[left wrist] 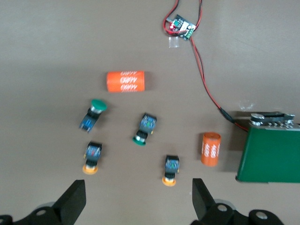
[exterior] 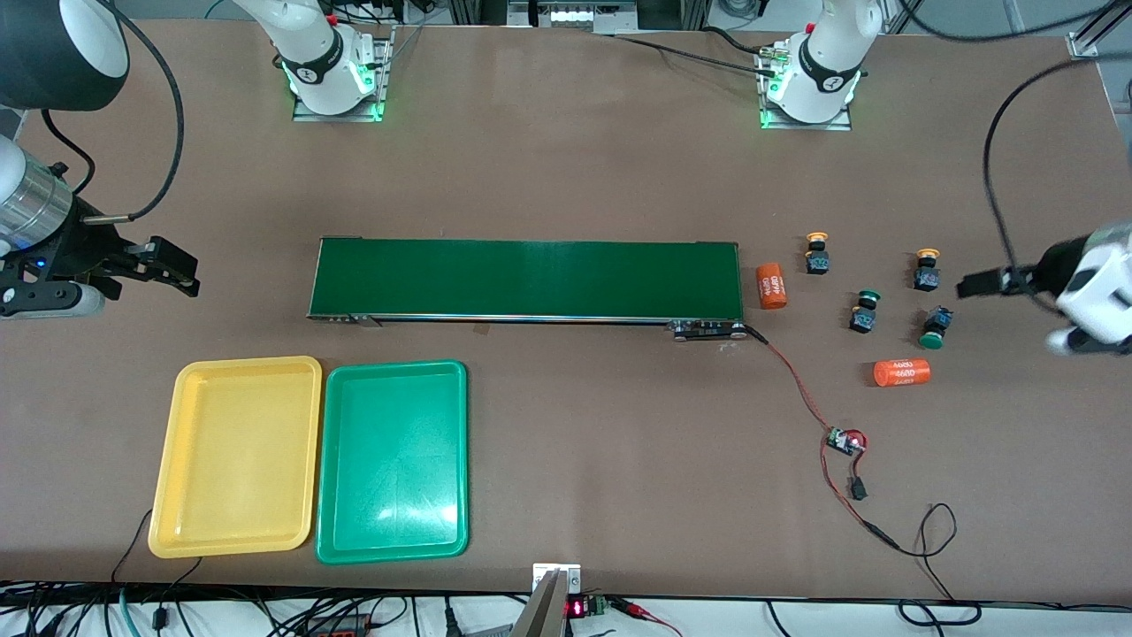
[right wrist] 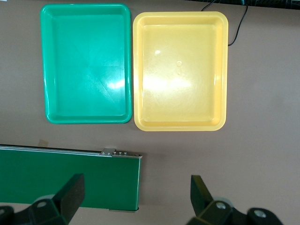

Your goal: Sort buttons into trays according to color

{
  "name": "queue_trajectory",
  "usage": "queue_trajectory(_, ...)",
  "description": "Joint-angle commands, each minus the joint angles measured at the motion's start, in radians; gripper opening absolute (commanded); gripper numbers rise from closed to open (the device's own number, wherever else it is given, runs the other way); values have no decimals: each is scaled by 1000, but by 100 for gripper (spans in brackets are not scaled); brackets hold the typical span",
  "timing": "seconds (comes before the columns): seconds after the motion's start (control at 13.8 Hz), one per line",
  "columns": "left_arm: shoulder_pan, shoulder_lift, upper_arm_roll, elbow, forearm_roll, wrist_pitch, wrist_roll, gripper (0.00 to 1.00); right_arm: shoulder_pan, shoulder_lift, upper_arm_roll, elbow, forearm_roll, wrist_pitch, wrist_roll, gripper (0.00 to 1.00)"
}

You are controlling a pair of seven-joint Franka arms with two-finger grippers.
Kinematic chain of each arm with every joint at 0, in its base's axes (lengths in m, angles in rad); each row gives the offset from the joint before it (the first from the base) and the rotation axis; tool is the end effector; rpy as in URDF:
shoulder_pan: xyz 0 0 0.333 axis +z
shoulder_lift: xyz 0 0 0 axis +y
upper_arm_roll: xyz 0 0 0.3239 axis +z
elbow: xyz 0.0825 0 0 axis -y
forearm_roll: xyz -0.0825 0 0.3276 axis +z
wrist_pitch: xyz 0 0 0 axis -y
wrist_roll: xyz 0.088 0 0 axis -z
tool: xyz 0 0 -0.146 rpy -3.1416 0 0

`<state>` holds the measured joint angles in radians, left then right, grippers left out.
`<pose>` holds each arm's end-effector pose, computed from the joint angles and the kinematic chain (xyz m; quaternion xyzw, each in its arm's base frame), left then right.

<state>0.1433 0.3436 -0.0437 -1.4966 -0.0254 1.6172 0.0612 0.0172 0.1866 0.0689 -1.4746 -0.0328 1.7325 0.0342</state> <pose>0.5752 0.0569 0.4409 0.9934 0.0215 -0.1091 0.0289 0.5715 0.0416 0.5494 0.9989 0.0272 0.0364 0.0077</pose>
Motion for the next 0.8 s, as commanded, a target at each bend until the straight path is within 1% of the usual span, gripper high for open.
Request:
queue_trajectory(0.0, -10, 191, -4, 151, -4, 42, 147, 100, -2, 8, 2, 22, 8, -2, -17, 100)
queue_trajectory(0.14, -4, 279, -2, 160, -1, 139, 387, 100, -2, 8, 2, 22, 7, -2, -16, 100)
queue_trajectory(0.29, 1, 322, -1, 159, 5, 191, 590, 100, 0, 10, 2, 22, 7, -2, -16, 100)
queue_trajectory(0.43, 1, 334, 7, 159, 27, 213, 768, 100, 0, 10, 2, 22, 7, -1, -16, 100)
queue_trajectory(0.51, 2, 333, 7, 159, 56, 236, 860, 100, -2, 13, 2, 27, 7, 5, -16, 100)
queue_trajectory(0.72, 8, 334, 7, 141, 74, 234, 1098, 100, 6, 28, 6, 48, 5, 9, -14, 100)
